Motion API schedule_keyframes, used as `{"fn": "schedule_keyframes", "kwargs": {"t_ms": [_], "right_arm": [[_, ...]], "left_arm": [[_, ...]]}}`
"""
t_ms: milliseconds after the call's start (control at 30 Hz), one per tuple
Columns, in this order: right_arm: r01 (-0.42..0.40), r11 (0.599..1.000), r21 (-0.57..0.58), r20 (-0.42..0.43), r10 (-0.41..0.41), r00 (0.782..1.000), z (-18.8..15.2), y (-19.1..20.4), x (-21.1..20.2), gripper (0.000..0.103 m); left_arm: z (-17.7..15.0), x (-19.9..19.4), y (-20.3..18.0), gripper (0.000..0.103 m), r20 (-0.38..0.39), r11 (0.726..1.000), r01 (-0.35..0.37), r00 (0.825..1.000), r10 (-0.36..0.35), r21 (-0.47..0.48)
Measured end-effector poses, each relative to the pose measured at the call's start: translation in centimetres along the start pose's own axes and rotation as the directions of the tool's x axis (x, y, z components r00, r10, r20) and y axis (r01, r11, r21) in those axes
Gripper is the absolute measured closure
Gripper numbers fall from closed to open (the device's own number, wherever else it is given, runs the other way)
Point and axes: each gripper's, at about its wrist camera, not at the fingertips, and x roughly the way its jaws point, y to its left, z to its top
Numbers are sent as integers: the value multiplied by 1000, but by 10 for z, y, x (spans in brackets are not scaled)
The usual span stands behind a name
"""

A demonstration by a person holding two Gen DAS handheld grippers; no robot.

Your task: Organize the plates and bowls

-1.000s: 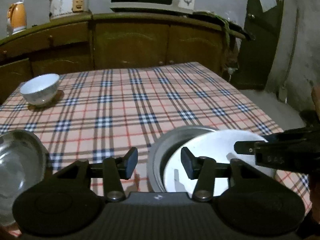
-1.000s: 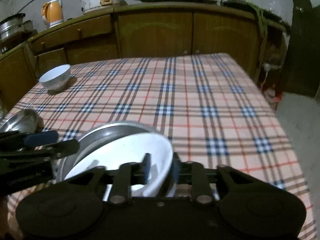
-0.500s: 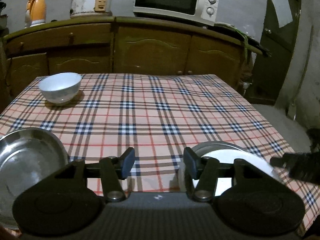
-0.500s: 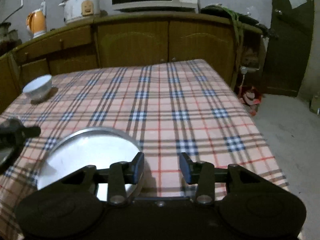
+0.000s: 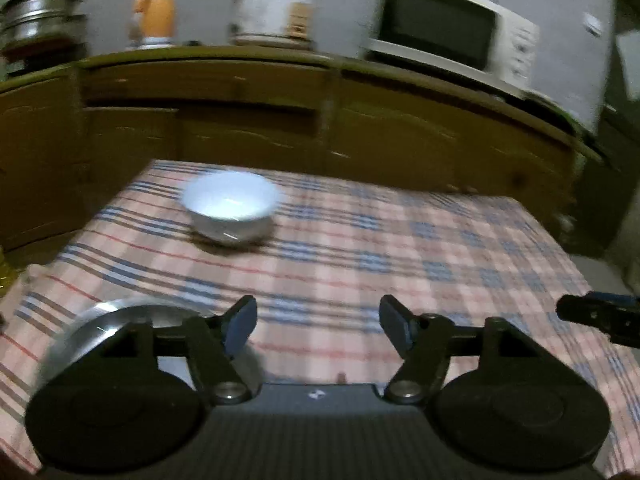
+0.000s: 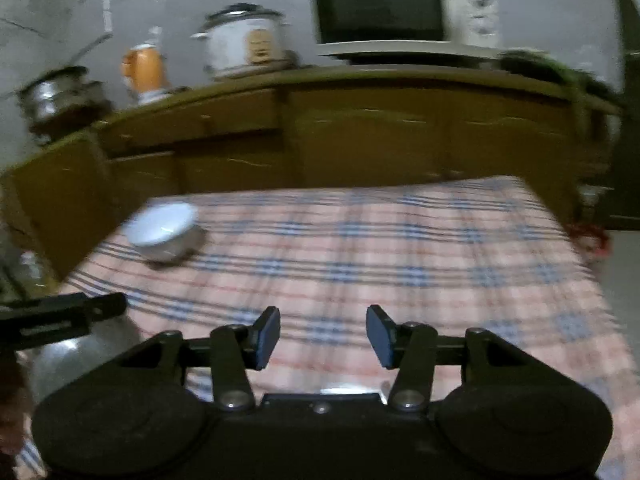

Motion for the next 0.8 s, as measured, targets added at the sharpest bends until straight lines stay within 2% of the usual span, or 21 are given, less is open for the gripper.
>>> {"fn": "schedule_keyframes", "kwargs": {"t_ms": [167,367,600,700,767,800], "right_arm": [[-110,993,-32,-26,109,994,40,51,55,40],[-164,986,-43,-72,160,984,76,108,133,37],[-153,988,0,-170,150,974,90,143,230,37],[-142,989,33,-199,146,969,90,146,261,37],[-146,988,54,-221,154,963,89,147,278,38],[-148,987,56,-227,156,961,88,148,286,41]], "left_arm": [[39,24,51,28,-8,994,-97,995,97,-51],[78,79,92,28,-48,985,-171,984,170,-35],[91,142,110,32,-113,989,-150,982,150,9],[90,166,114,41,-148,993,-121,981,122,13],[89,182,119,60,-172,992,-125,977,125,10],[87,188,121,65,-183,992,-127,975,125,3]]}}
